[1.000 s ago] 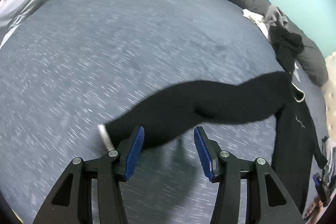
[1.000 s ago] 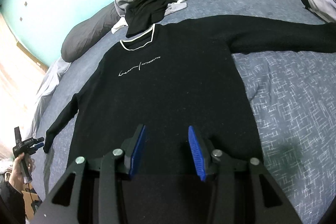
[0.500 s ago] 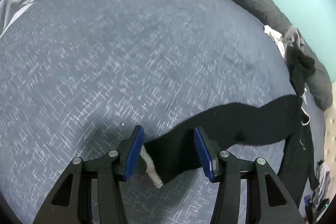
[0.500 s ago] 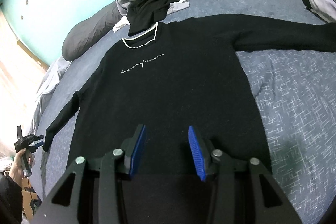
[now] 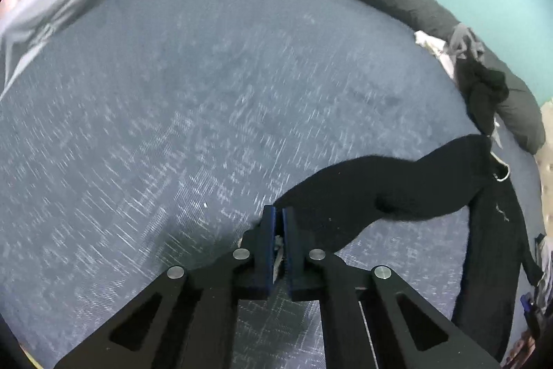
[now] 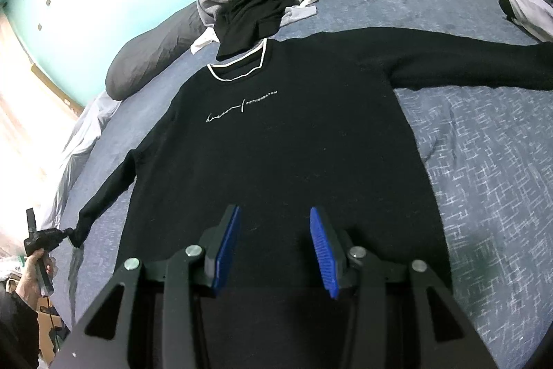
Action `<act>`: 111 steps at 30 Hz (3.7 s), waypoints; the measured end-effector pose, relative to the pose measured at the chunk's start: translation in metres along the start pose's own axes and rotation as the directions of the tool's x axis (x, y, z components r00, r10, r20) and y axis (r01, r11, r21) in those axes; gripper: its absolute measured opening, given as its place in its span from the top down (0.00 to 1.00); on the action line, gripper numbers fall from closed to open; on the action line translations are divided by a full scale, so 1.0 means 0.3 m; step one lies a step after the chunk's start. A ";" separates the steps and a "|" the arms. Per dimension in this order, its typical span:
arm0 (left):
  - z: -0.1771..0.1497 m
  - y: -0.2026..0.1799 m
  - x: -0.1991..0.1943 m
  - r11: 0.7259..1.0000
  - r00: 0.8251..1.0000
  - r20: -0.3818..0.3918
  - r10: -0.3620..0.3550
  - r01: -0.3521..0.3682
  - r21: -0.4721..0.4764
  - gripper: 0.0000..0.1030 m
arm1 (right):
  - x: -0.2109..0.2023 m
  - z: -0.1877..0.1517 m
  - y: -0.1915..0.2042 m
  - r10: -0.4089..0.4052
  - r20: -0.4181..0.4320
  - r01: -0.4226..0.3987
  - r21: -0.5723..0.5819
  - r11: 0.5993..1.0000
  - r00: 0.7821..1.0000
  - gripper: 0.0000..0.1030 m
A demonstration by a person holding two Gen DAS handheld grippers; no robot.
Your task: Fold clothes
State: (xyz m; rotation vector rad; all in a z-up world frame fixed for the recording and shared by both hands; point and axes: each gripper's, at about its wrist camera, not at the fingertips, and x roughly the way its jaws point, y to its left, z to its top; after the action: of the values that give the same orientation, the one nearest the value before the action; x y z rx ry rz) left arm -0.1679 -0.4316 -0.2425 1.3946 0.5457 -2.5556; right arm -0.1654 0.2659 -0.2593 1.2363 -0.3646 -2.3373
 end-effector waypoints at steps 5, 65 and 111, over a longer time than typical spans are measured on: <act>0.027 -0.002 -0.079 1.000 1.000 0.024 -0.018 0.017 0.017 0.96 | 0.001 -0.005 0.007 0.010 -0.002 -0.010 0.005 1.000 1.000 0.59; -0.084 0.150 0.055 0.992 0.993 -0.046 -0.111 0.108 -0.073 0.98 | -0.019 -0.020 0.120 0.027 -0.016 -0.028 -0.040 0.999 1.000 0.59; -0.056 0.158 0.059 0.997 0.997 -0.060 -0.050 0.053 0.056 0.96 | 0.012 -0.039 0.113 0.018 -0.042 -0.020 -0.032 0.999 0.999 0.59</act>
State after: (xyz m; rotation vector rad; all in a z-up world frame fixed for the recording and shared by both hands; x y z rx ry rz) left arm -0.1491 -0.4682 -0.2765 1.4984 0.5279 -2.5976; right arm -0.1479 0.2347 -0.2537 1.2594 -0.3223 -2.2886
